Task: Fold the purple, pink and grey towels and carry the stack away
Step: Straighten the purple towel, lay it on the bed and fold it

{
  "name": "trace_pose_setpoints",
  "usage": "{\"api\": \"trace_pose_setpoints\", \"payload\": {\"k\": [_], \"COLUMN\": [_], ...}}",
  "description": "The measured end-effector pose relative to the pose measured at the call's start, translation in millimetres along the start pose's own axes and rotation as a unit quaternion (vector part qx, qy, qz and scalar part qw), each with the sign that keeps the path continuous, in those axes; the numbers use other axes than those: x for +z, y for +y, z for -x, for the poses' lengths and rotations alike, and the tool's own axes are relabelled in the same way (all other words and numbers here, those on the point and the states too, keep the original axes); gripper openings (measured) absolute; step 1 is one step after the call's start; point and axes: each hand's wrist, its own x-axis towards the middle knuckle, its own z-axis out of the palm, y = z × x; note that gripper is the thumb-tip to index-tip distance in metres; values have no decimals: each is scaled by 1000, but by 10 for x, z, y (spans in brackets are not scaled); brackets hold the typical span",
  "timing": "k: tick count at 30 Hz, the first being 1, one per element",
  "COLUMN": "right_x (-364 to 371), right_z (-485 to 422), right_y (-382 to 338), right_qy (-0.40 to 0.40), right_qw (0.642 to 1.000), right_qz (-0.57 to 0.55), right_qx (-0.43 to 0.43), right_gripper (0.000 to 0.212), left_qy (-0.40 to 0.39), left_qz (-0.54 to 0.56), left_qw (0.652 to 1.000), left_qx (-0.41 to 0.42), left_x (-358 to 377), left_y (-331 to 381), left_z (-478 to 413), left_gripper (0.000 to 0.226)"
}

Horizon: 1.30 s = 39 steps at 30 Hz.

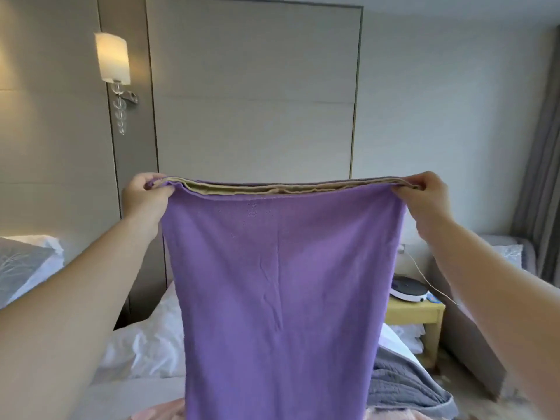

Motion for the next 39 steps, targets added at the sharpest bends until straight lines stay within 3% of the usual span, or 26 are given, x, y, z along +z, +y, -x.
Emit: {"api": "trace_pose_setpoints", "payload": {"k": [5, 8, 13, 16, 21, 23, 27, 33, 37, 39], "right_x": [-361, -630, -1213, -1566, -2079, -2298, -2739, -3514, -3965, -4146], "right_z": [108, 473, 1698, 2731, 4365, 4888, 5753, 6838, 7460, 7716], "right_y": [-594, -494, 281, 727, 1262, 1470, 1758, 1797, 1797, 1817], "right_qy": [18, -9, -181, -265, -331, -345, -373, -382, -424, -432], "right_qw": [996, 997, 965, 909, 846, 833, 813, 789, 747, 743], "right_qz": [-90, -65, 102, 247, 341, 351, 380, 438, 486, 489], "right_qx": [-12, 36, 161, 206, 242, 254, 237, 199, 162, 150], "right_gripper": [17, 19, 15, 19, 22, 34, 37, 17, 14, 15], "left_qy": [-27, -65, -166, -253, -357, -353, -318, -331, -359, -357], "left_qz": [49, 69, -43, -184, -369, -394, -418, -460, -463, -463], "left_qw": [997, 995, 982, 944, 843, 830, 834, 815, 796, 794], "left_qx": [49, 13, -79, -102, -160, -177, -171, -122, -150, -165], "left_x": [-390, -764, -1625, -2238, -3150, -3470, -4028, -4748, -5261, -5462], "left_y": [815, 833, 72, -581, -1484, -1745, -2084, -2208, -2259, -2283], "left_z": [146, 586, 1603, 2372, 3731, 4273, 5187, 6196, 6857, 7185], "left_gripper": [26, 29, 21, 17, 16, 22, 28, 27, 34, 37]}}
